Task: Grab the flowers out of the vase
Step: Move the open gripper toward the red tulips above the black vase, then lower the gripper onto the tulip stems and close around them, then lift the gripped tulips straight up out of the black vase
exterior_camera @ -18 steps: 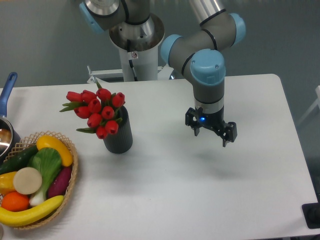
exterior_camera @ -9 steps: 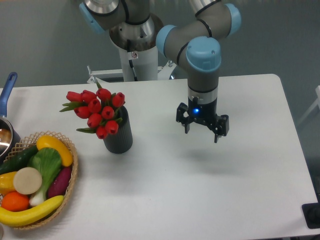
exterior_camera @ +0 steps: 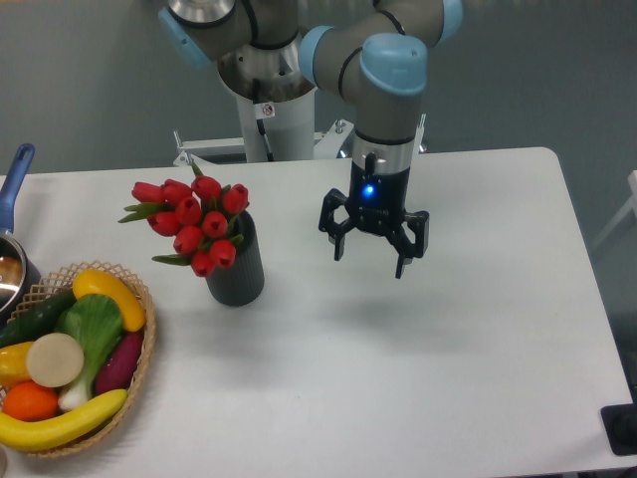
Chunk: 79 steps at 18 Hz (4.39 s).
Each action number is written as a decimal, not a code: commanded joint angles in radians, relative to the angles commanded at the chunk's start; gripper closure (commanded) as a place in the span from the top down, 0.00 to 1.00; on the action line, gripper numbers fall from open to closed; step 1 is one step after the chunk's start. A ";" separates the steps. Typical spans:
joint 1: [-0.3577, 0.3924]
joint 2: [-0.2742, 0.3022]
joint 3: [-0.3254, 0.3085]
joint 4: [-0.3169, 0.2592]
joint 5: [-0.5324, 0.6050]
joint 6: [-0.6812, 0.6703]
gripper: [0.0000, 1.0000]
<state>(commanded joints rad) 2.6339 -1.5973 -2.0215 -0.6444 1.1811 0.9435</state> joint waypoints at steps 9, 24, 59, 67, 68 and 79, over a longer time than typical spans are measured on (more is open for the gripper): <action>0.017 0.235 -0.175 0.017 -0.034 0.098 1.00; -0.009 0.140 -0.283 0.020 -0.512 0.101 1.00; 0.014 0.206 -0.166 0.014 -0.687 -0.097 0.00; 0.028 0.201 -0.065 0.012 -0.690 -0.201 0.00; 0.028 0.201 -0.056 0.012 -0.692 -0.212 0.00; 0.032 0.198 0.037 0.009 -0.698 -0.391 0.00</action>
<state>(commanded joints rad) 2.6661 -1.3990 -1.9850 -0.6351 0.4832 0.5523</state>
